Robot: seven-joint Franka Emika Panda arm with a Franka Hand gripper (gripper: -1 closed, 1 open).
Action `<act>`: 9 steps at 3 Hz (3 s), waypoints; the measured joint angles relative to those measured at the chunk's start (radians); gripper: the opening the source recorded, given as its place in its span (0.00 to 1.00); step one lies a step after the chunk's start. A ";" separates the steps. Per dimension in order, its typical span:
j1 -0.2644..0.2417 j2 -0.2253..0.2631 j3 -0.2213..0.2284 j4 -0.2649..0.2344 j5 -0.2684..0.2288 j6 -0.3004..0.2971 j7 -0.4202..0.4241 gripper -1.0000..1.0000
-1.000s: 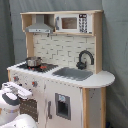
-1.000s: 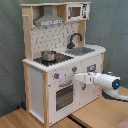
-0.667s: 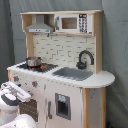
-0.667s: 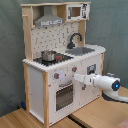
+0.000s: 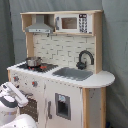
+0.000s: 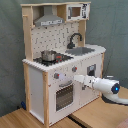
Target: Play with the kitchen
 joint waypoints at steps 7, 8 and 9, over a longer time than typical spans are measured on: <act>-0.025 -0.031 0.076 0.037 0.000 0.022 0.828 1.00; -0.039 -0.040 0.086 0.037 0.000 0.023 0.937 1.00; -0.068 -0.041 0.086 0.037 0.000 0.024 1.043 1.00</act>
